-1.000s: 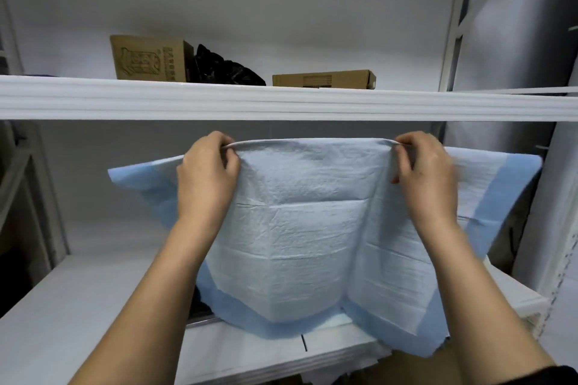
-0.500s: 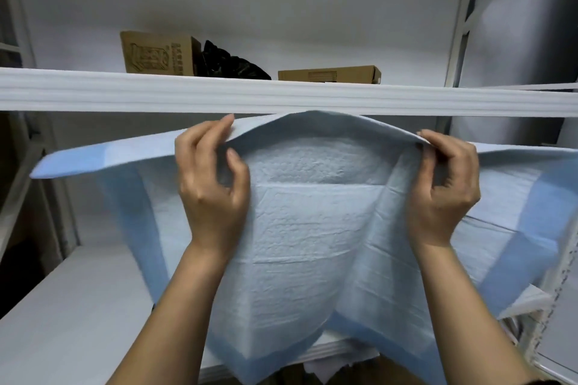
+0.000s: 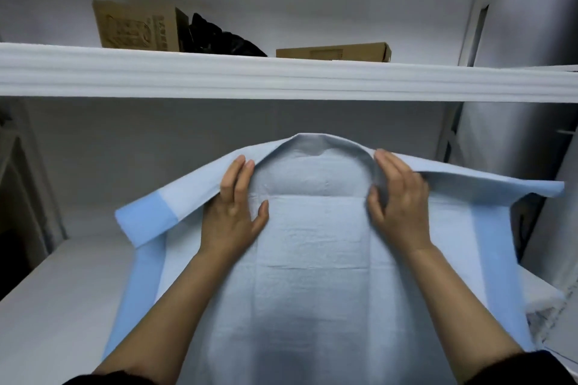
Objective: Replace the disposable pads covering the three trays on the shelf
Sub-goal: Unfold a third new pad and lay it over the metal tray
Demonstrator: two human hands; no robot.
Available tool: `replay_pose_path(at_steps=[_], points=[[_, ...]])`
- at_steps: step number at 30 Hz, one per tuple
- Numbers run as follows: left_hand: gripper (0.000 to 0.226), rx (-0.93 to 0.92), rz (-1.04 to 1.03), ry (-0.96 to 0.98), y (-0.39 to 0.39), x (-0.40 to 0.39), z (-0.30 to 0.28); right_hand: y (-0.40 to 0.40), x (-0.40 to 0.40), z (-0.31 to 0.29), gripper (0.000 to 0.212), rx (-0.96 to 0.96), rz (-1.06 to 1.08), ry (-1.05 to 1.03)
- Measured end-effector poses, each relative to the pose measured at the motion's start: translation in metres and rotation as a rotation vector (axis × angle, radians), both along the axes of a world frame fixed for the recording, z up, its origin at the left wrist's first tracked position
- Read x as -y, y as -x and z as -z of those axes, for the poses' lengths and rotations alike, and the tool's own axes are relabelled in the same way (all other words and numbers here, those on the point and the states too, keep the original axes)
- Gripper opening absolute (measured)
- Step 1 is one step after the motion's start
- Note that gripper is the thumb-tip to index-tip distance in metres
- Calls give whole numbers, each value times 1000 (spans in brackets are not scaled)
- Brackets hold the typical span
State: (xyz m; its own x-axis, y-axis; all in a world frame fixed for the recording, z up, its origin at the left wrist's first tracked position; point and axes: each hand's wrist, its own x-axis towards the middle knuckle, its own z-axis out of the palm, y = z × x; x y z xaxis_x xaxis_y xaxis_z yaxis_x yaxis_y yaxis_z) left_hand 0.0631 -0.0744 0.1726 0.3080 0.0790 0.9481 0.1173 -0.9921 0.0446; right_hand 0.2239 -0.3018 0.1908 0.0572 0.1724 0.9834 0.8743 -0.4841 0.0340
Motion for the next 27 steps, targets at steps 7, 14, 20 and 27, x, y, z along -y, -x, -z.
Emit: replay_pose_path(at_steps=[7,14,20,27], points=[[77,-347,-75,185,-54,-48,41,-74,-35,44,65,-349,8,399],[63,-583,-1,488,-121,-97,80,-148,-92,89,58,-783,-166,430],[49,-639,74,747,-169,-128,112,-189,-123,138,52,-1025,-208,420],[61,-876,-20,677,-199,-140,140,-203,-143,165,57,-1045,-52,676]])
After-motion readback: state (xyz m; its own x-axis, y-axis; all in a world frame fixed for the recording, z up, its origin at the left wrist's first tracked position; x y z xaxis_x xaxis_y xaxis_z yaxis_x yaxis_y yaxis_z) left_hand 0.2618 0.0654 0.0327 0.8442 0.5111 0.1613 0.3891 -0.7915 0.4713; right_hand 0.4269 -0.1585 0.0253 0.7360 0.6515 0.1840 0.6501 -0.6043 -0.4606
